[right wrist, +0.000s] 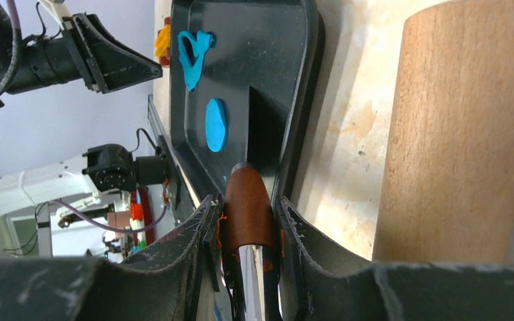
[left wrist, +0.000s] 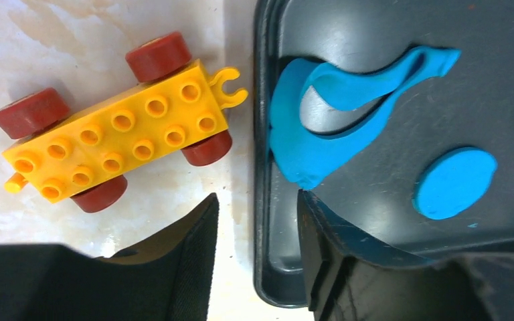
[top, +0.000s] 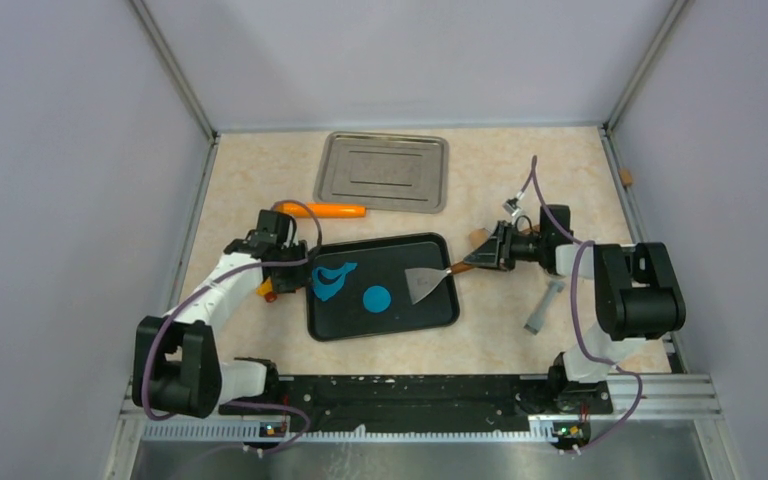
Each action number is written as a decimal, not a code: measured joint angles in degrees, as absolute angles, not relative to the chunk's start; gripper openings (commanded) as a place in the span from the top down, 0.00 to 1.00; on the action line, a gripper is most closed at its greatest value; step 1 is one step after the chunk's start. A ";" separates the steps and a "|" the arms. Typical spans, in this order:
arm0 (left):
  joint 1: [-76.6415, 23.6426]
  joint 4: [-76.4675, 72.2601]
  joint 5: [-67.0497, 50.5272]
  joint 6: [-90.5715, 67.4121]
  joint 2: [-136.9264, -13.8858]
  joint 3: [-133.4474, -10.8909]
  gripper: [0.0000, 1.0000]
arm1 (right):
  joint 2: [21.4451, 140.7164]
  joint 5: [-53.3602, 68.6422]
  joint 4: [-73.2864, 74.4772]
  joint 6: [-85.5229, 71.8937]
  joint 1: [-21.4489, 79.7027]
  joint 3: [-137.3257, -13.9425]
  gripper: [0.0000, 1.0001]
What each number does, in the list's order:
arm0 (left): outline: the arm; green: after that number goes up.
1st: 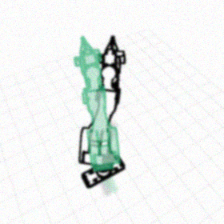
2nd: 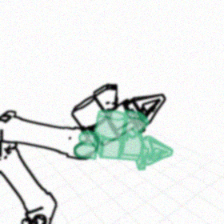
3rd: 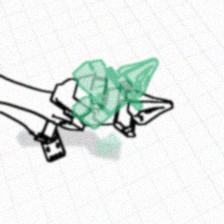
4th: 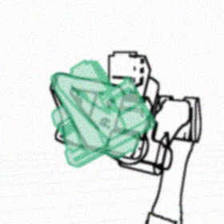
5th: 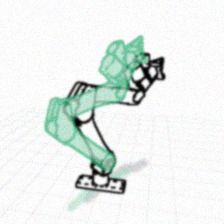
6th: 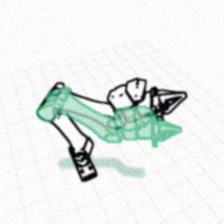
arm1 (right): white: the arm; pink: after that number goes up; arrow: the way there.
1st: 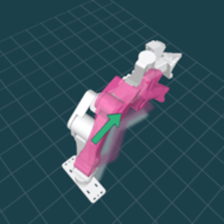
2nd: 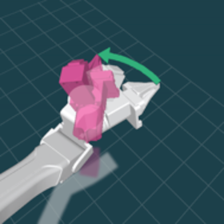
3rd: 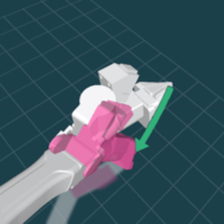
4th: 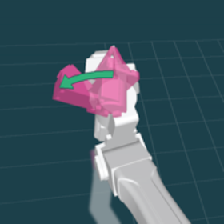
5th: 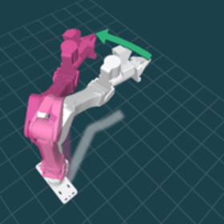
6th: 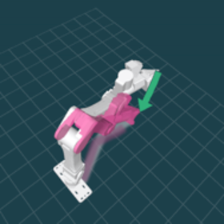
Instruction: Roll out the dumpling wrappers from the dough
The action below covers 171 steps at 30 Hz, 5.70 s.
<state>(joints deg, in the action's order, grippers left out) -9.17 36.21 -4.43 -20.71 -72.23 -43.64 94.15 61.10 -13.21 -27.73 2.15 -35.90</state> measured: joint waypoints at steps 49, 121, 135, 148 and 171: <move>-8.93 27.38 -7.68 -23.24 -73.47 -35.35 1.00 | 101.49 62.57 -11.18 -24.62 6.66 -37.69 1.00; -6.28 20.86 -13.26 -23.14 -71.79 -31.73 1.00 | 95.53 53.71 -29.65 -40.80 12.49 -29.58 1.00; -6.37 19.03 -14.52 -23.27 -71.88 -31.16 1.00 | 93.34 52.29 -23.97 -38.39 13.47 -29.93 1.00; -6.28 18.28 -14.74 -23.29 -71.37 -30.55 1.00 | 102.24 58.33 -25.28 -34.96 13.23 -35.05 1.00; -5.28 17.61 -16.16 -22.81 -71.24 -30.13 1.00 | 106.72 62.19 -36.25 -41.71 13.34 -34.94 1.00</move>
<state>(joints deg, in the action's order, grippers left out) -5.28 17.61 -16.16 -22.81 -71.24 -30.13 106.72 62.19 -36.25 -41.71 13.34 -34.94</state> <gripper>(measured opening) 0.045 0.310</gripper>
